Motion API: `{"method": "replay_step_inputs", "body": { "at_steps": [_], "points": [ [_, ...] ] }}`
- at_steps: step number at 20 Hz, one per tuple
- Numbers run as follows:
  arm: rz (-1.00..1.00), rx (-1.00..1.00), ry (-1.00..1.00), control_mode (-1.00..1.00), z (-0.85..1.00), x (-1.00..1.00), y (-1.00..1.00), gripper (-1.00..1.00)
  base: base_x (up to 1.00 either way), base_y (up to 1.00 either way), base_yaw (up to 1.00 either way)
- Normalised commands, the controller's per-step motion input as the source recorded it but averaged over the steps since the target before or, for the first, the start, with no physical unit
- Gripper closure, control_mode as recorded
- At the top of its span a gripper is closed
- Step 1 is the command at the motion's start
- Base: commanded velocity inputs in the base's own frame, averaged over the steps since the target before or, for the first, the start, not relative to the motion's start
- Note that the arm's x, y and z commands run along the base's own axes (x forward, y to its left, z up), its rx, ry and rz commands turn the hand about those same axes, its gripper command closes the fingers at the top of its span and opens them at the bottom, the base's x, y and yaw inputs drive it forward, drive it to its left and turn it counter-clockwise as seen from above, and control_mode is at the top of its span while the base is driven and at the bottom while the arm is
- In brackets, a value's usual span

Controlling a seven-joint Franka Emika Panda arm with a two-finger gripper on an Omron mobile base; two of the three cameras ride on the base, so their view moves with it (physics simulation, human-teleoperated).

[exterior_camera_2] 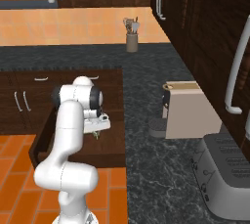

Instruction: Take a straw from the drawer in front and place it inside the glass cup on the dining counter.

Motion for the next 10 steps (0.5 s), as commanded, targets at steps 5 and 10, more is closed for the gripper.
{"method": "replay_step_inputs", "body": {
  "at_steps": [5, 10],
  "points": [
    [0.0, 0.1, -0.19, -1.0, 1.0, -0.48, 0.01, 1.0, 0.0, 0.0, 0.0],
    [-0.01, 0.0, -0.15, -1.0, 1.0, -0.14, 0.03, 1.0, 0.0, 0.0, 0.0]
  ]
}}
